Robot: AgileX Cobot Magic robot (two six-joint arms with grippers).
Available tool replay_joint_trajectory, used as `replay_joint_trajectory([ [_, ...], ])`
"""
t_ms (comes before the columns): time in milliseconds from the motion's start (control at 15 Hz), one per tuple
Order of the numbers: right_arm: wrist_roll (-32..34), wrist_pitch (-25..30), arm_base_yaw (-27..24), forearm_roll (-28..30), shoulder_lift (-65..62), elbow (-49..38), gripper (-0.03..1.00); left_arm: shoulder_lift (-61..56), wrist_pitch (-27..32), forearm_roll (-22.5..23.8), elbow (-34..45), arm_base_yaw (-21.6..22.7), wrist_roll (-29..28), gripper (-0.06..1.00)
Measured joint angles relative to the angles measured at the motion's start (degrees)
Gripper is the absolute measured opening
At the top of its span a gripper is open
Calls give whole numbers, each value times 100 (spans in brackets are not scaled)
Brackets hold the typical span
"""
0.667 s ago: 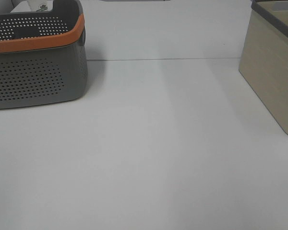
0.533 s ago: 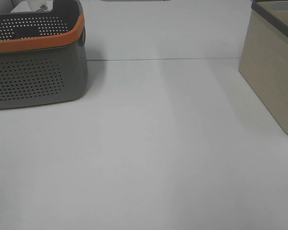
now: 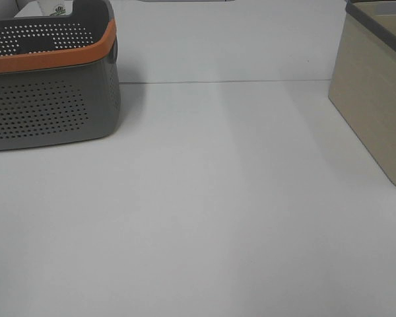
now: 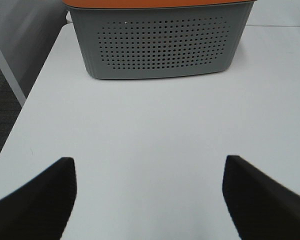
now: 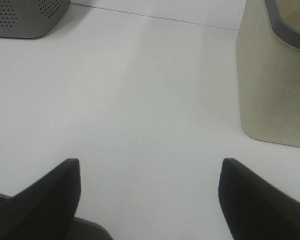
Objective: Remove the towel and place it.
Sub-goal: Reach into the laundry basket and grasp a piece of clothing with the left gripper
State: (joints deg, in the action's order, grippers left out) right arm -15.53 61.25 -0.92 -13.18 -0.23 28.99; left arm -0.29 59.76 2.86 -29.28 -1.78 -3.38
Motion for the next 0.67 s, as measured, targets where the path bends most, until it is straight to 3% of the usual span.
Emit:
replay_joint_trajectory([
  [667, 0, 0, 0, 0, 0, 0, 75, 304, -281, 46, -138, 0, 0, 75],
])
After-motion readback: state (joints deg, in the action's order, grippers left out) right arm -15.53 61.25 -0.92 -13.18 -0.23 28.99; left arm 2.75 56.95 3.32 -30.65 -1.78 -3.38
